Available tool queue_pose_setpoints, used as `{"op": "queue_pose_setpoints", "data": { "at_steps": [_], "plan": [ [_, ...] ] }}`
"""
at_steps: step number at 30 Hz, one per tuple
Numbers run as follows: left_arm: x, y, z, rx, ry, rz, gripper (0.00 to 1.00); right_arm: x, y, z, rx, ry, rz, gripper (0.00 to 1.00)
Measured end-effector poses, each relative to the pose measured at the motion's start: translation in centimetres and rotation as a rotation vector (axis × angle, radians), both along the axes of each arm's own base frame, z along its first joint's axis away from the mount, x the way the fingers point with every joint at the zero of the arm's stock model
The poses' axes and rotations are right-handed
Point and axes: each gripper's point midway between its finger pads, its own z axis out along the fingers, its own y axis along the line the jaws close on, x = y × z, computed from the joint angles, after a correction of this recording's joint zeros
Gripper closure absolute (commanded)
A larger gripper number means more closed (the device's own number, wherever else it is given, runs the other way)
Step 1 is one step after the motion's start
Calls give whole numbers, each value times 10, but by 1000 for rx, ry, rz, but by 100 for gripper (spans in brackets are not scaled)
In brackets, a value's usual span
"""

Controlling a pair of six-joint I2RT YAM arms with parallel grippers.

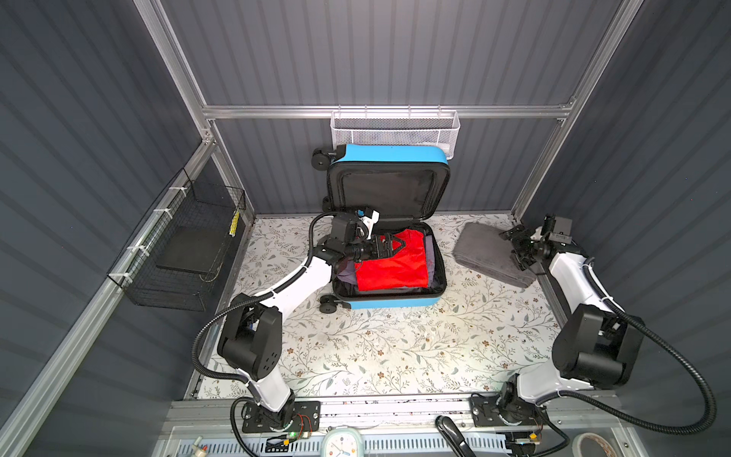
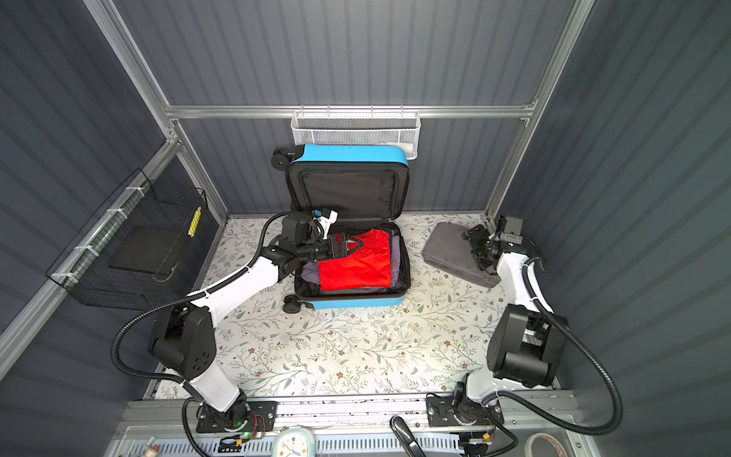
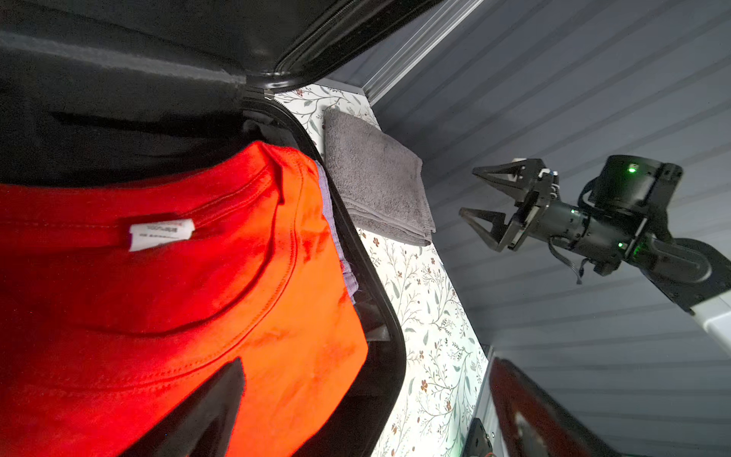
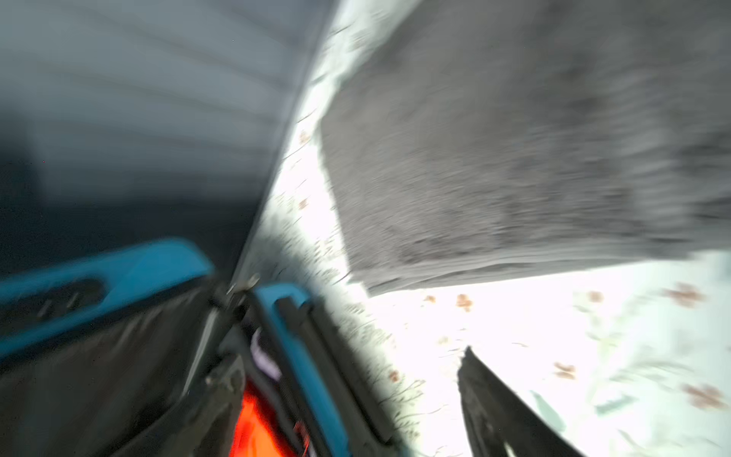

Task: Pack the luggage
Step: 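Move the right gripper to the grey towel and grasp its edge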

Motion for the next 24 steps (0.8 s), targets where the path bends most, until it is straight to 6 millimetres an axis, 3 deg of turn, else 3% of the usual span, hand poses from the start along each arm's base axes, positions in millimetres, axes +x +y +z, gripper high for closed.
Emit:
{"op": "queue_pose_setpoints", "data": {
  "at_steps": [5,14,24],
  "plan": [
    [0,0,4,-1,-2,-1,0,1,-34,-30,-36,146,-112,8],
    [2,-1,13,-9,-14,0,0,-15,-65,-88,-36,341,-182,2],
    [9,-12,15,-13,-9,-9,0,-28,-86,-104,-63,411,-213,1]
  ]
}}
